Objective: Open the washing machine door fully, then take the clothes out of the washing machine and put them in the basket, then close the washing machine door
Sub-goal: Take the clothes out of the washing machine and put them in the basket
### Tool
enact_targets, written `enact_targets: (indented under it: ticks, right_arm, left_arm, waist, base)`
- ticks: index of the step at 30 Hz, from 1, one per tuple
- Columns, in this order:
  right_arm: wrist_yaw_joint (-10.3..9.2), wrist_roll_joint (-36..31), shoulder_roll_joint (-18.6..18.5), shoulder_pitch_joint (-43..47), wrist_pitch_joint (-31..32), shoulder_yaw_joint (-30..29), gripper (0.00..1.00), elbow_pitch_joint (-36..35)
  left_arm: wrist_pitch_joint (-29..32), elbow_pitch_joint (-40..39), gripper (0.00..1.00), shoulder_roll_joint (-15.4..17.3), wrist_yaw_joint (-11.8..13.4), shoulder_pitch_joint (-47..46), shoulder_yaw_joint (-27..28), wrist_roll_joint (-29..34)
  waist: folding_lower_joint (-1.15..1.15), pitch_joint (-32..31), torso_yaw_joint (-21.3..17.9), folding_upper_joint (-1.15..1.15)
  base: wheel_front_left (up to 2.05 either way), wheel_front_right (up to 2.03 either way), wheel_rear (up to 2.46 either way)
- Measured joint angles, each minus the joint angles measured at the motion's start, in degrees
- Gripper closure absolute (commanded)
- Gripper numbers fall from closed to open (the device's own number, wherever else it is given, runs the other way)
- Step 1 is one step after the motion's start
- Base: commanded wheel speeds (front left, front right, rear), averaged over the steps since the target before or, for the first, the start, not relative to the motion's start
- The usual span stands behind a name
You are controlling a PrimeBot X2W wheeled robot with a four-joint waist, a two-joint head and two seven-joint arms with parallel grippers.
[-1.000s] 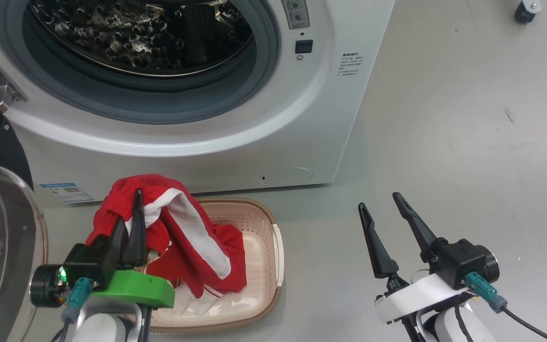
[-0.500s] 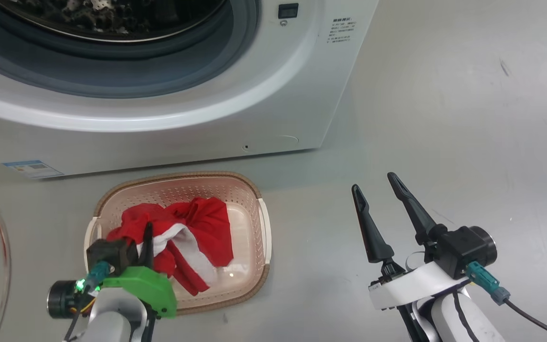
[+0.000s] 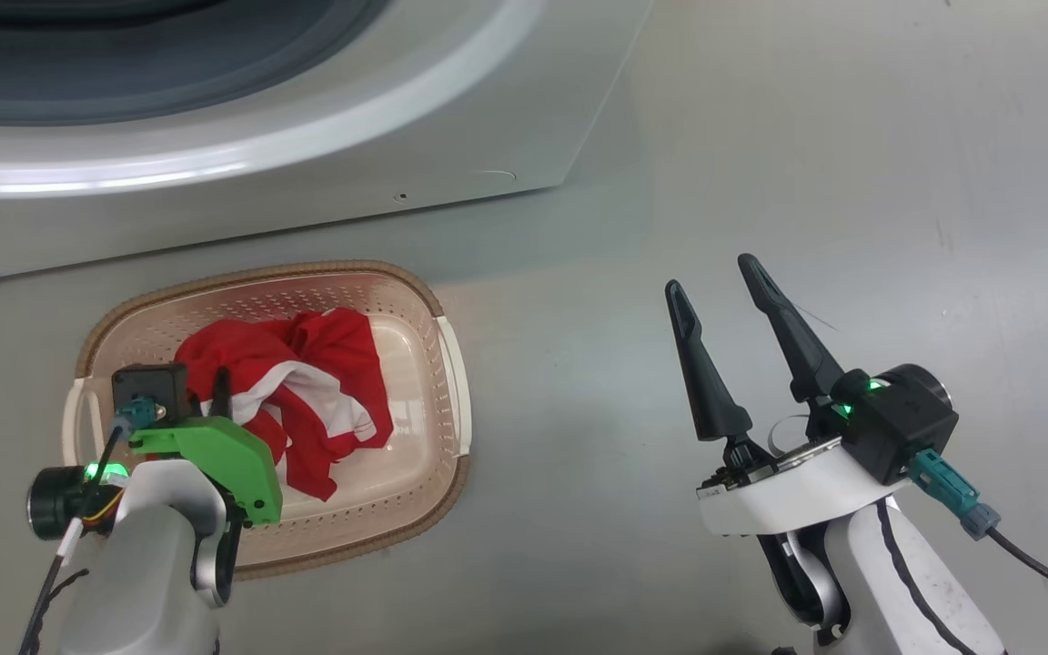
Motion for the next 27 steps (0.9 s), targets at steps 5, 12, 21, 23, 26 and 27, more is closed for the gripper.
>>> enact_targets:
  ticks: [5,12,21,23,26,27]
  right_arm:
    - [-0.08,0.23,0.00,-1.98,0.00,-0.13,0.00,-0.40]
    - [-0.51,0.65,0.00,-3.92,0.00,-0.98,0.00,-0.19]
    - [-0.58,0.59,0.01,-4.19,0.00,-2.09,0.00,1.07]
    - [-0.58,0.41,0.01,-4.19,0.00,-2.43,0.00,1.37]
    - [-0.58,-0.18,0.01,-4.18,0.00,-3.08,0.00,2.00]
    - [-0.57,-0.42,0.01,-4.18,0.00,-3.36,0.00,2.24]
  left_arm:
    - [0.60,3.43,0.00,0.15,-0.23,-3.67,0.64,-0.51]
    - [-0.94,7.02,0.00,0.12,-0.75,-7.35,0.46,-0.46]
    - [-6.05,10.02,0.00,-0.09,-1.76,-8.36,0.04,-0.12]
    - [-7.68,10.31,0.00,-0.20,-2.20,-8.36,0.03,0.04]
    - [-10.38,10.38,0.00,-0.58,-2.53,-8.35,0.00,0.07]
    - [-11.25,10.37,0.00,-0.76,-2.77,-8.34,0.00,0.07]
  waist:
    - [0.00,3.35,-1.83,0.00]
    - [0.00,6.37,-3.46,0.00]
    - [0.00,5.61,-2.55,0.00]
    - [0.00,5.03,-2.15,0.00]
    - [0.00,3.98,-1.43,0.00]
    - [0.01,3.58,-1.17,0.00]
  base:
    - [0.00,0.00,0.00]
    - [0.00,0.00,0.00]
    - [0.00,0.00,0.00]
    - [0.00,0.00,0.00]
    - [0.00,0.00,0.00]
    - [0.00,0.00,0.00]
